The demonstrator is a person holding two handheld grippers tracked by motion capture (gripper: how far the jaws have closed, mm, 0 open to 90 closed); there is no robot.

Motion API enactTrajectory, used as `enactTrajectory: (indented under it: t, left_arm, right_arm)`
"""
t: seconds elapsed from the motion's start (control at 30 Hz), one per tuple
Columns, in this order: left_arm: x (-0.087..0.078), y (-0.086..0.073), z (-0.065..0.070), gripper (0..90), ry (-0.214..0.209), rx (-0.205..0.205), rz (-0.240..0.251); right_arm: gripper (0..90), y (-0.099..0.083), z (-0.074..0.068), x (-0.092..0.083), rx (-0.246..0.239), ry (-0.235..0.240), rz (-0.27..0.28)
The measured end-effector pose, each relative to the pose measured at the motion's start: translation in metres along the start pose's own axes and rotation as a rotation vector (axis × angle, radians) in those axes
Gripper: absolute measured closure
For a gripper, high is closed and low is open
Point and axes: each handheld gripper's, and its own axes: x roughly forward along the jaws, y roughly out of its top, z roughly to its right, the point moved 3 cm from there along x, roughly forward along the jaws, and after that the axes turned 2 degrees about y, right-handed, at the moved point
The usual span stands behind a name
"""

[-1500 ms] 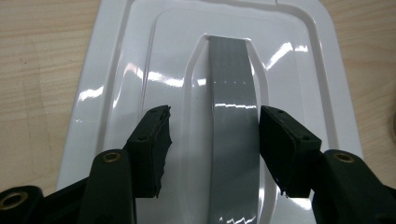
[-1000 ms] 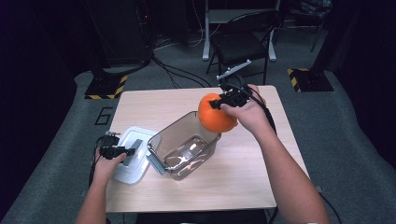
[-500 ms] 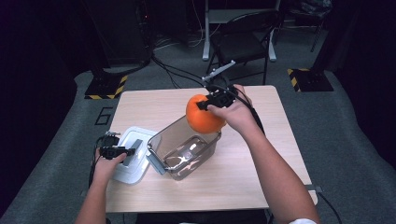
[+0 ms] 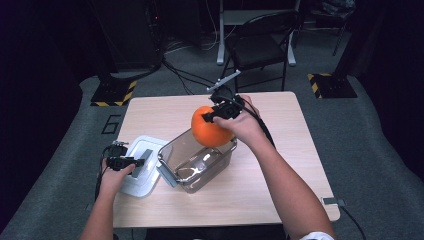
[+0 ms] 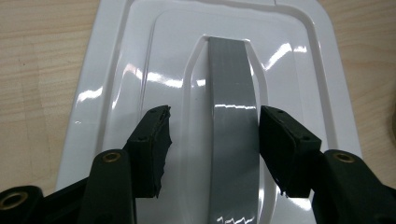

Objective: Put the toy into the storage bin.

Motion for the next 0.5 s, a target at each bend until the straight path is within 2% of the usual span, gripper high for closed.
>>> enactTrajectory:
  t: [0.5]
  left_arm:
    - [0.000,0.000,0.000,44.0,-0.001,0.000,0.001]
  right_arm:
    - [62.5,-0.014,0.001,0.024,0.035,0.021,-0.030]
